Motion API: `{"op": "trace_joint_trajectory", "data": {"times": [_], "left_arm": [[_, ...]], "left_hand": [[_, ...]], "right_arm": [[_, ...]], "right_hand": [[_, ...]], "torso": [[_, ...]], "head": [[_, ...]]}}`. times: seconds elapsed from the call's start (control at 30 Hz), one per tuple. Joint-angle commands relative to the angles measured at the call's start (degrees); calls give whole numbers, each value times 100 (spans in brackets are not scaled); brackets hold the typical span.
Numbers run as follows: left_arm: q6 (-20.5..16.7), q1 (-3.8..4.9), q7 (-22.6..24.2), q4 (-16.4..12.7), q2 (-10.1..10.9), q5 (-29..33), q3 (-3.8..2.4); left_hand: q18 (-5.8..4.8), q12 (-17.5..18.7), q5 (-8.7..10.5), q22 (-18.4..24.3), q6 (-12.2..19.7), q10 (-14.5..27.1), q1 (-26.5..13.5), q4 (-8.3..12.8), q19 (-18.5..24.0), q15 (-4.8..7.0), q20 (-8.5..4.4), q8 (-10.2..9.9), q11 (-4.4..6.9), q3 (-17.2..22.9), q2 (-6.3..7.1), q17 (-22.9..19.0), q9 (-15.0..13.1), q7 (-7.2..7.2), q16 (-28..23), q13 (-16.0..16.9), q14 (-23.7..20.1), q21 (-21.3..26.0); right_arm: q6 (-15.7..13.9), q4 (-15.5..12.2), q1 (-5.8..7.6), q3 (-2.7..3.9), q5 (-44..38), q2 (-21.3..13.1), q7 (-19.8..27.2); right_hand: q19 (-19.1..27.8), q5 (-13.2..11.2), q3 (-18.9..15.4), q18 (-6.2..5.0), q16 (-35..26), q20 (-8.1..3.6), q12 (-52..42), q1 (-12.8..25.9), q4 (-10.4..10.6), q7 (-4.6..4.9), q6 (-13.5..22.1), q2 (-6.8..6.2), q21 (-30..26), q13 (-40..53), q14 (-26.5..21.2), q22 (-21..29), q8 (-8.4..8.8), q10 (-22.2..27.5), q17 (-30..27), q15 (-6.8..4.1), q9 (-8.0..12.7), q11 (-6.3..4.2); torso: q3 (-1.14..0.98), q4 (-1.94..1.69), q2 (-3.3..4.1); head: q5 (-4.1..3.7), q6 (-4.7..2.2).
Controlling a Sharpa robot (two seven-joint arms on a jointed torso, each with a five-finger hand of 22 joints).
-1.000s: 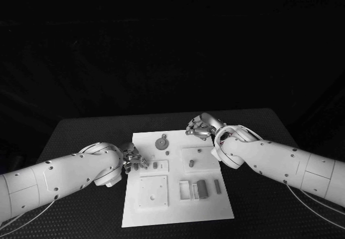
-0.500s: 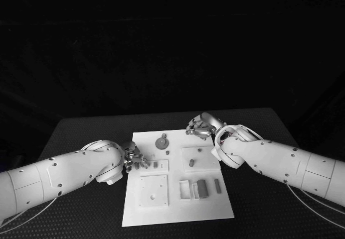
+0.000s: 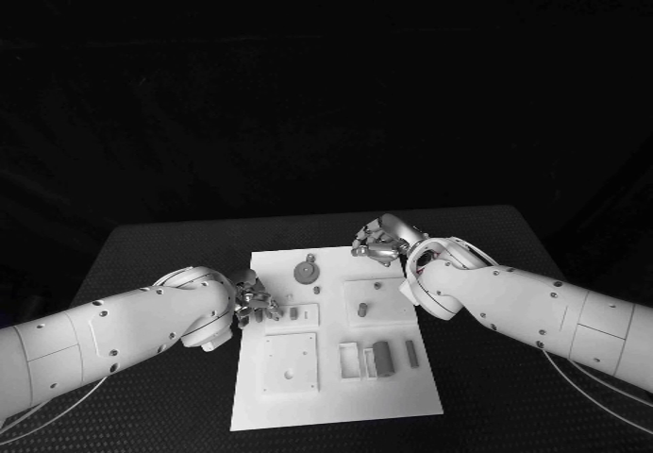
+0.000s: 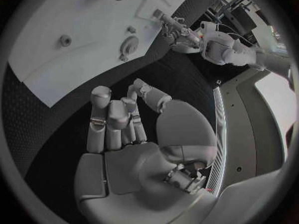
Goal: Assemble the parts on the task board
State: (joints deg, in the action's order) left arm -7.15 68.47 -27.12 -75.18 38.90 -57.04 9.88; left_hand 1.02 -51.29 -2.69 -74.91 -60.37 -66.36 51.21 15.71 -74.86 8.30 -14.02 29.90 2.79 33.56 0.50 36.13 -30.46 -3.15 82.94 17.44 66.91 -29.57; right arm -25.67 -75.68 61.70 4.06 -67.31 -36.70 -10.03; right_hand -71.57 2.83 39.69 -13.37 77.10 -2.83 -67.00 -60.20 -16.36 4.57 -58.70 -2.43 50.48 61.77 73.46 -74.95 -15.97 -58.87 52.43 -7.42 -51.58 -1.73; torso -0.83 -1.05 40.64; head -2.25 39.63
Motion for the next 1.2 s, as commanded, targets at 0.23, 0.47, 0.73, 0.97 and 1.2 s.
{"op": "trace_joint_trajectory", "data": {"times": [0.23, 0.47, 0.73, 0.97, 1.2], "left_arm": [[-176, -16, 20, 51, -17, -14, -89], [-186, -16, 32, 90, -35, 15, -122], [-139, -16, 27, 140, -69, -109, -124], [-88, -16, 15, 140, -92, -284, -124], [112, -16, -17, 139, -66, -264, -124]], "left_hand": [[137, -29, -17, -132, -26, -27, 330, 16, -30, 83, -35, -23, 14, 60, -372, 7, -22, 5, 7, -4, 42, -25], [136, -27, -18, -131, -24, -28, 336, 22, -31, 84, -36, -25, 14, 69, -369, 6, -31, 5, 5, -5, 45, -28], [135, -27, -17, -131, -23, -29, 337, 23, -31, 84, -36, -26, 14, 73, -368, 6, -36, 5, 3, -6, 46, -29], [134, -26, -17, -131, -21, -29, 338, 23, -31, 84, -36, -28, 14, 77, -367, 5, -40, 4, 2, -7, 47, -31], [128, -40, -73, -133, -51, -60, 421, 46, -48, 98, -45, -24, 28, 152, -321, 12, -122, 21, 10, -8, 78, -60]], "right_arm": [[64, 1, 0, 3, -17, 7, 35], [67, 0, 0, 3, -16, 8, 37], [75, -2, 0, 3, -16, 8, 37], [76, 1, 0, 3, -14, 11, 39], [74, 3, 0, 3, -12, 9, 37]], "right_hand": [[-24, 24, 19, -163, -39, -17, 33, -15, -15, 12, -25, -54, -17, -7, -5, -102, 13, -43, 2, -28, -8, 13], [-24, 24, 19, -163, -39, -17, 33, -16, -15, 12, -25, -54, -17, -7, -5, -102, 14, -43, 2, -28, -10, 13], [-23, 24, 18, -163, -39, -17, 33, -16, -15, 12, -25, -55, -18, -7, -5, -102, 14, -44, 2, -28, -12, 14], [-23, 24, 18, -163, -40, -17, 33, -16, -15, 12, -26, -55, -18, -7, -5, -103, 14, -44, 2, -28, -13, 14], [-23, 24, 18, -163, -40, -17, 33, -17, -15, 11, -26, -56, -18, -7, -5, -103, 14, -44, 3, -28, -15, 13]], "torso": [[1, -1, 0], [1, -2, 0], [-1, -2, -1], [-1, -1, 0], [-2, 2, 0]], "head": [[-2, -12], [-5, -12], [-3, -13], [5, -10], [7, 0]]}}
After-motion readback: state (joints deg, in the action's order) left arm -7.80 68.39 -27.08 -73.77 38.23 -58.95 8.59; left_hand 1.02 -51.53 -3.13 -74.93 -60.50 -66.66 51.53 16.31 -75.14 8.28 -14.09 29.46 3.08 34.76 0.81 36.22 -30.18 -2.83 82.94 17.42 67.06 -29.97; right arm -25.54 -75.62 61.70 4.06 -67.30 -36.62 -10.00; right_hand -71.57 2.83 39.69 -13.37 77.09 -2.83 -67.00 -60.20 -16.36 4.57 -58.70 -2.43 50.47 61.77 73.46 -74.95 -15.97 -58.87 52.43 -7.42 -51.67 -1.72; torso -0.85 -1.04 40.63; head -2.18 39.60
